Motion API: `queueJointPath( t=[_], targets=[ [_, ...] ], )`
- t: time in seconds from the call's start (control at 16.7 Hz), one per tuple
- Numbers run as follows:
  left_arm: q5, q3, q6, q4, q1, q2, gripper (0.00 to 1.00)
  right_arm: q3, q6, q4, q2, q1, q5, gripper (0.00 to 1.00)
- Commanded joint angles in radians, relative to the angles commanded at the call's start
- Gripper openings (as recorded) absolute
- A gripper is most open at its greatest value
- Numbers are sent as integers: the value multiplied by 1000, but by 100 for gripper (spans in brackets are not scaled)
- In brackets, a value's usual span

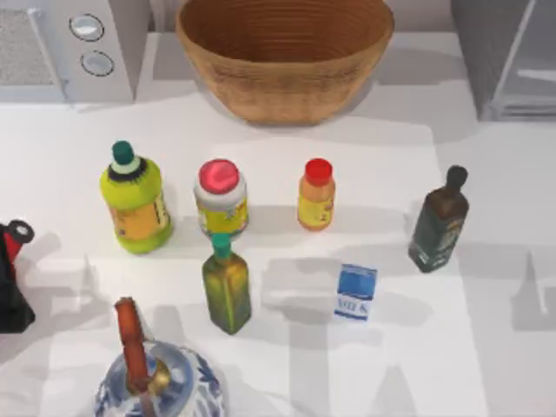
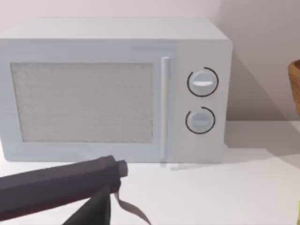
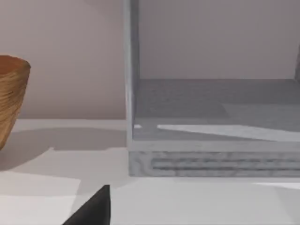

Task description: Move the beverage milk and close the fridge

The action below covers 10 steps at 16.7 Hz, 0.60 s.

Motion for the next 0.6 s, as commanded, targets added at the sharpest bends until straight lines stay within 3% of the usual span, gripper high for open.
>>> queueJointPath(
  t=[0.3, 0.6],
  targets=[
    [0, 0, 0, 0, 0, 0, 100, 1, 2, 62, 65, 63, 63, 100],
    [0, 0, 0, 0, 0, 0, 100, 8, 7, 279, 291, 331, 328, 100]
  ],
)
